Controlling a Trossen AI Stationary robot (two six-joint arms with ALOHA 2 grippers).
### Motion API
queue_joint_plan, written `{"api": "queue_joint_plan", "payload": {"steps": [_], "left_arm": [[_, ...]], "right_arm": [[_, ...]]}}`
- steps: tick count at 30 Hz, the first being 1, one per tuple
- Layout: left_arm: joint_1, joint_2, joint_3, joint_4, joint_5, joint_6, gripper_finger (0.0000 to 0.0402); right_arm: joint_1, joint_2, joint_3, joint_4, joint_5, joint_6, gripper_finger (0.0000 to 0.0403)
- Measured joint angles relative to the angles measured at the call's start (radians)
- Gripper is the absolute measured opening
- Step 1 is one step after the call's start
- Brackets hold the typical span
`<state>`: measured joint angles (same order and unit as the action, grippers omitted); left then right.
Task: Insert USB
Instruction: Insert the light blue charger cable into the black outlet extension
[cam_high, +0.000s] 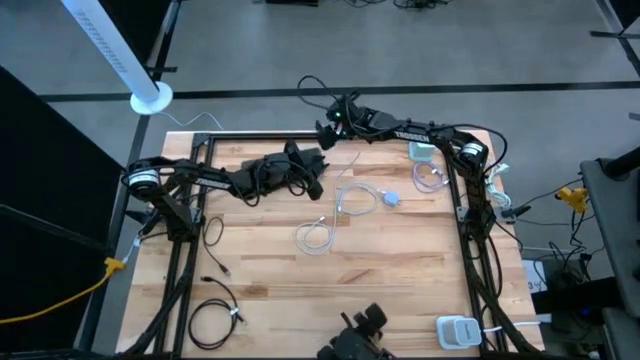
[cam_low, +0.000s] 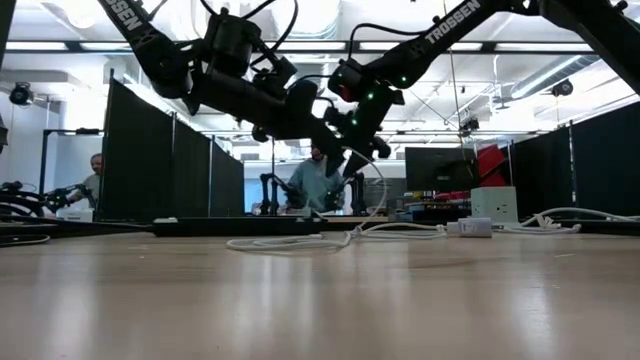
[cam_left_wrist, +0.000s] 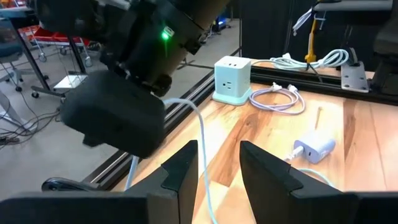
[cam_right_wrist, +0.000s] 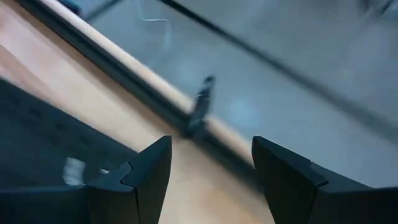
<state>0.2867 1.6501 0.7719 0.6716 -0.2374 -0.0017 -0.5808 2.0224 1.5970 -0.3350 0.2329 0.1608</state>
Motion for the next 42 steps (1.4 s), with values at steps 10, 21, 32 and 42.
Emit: {"api": "queue_joint_plan", "payload": {"steps": [10, 21, 32, 42], "left_arm": [[0.0, -0.001, 0.0, -0.047, -0.004, 0.0, 0.0105], [-0.003, -0.019, 0.0, -0.061, -0.006, 0.0, 0.0103], [0.003, -0.187, -0.029, -0.255, -0.027, 0.046, 0.0103], [0.014, -0.353, -0.271, -0.177, -0.062, 0.018, 0.0103]], "right_arm": [[0.025, 0.0, 0.0, 0.033, 0.058, -0.552, 0.0204], [0.064, 0.0, 0.0, 0.048, -0.049, -1.015, 0.0203], [0.02, 0.025, 0.0, 0.264, -0.237, -0.289, 0.0205], [0.018, 0.035, -0.001, 0.266, -0.235, -0.225, 0.0205]]}}
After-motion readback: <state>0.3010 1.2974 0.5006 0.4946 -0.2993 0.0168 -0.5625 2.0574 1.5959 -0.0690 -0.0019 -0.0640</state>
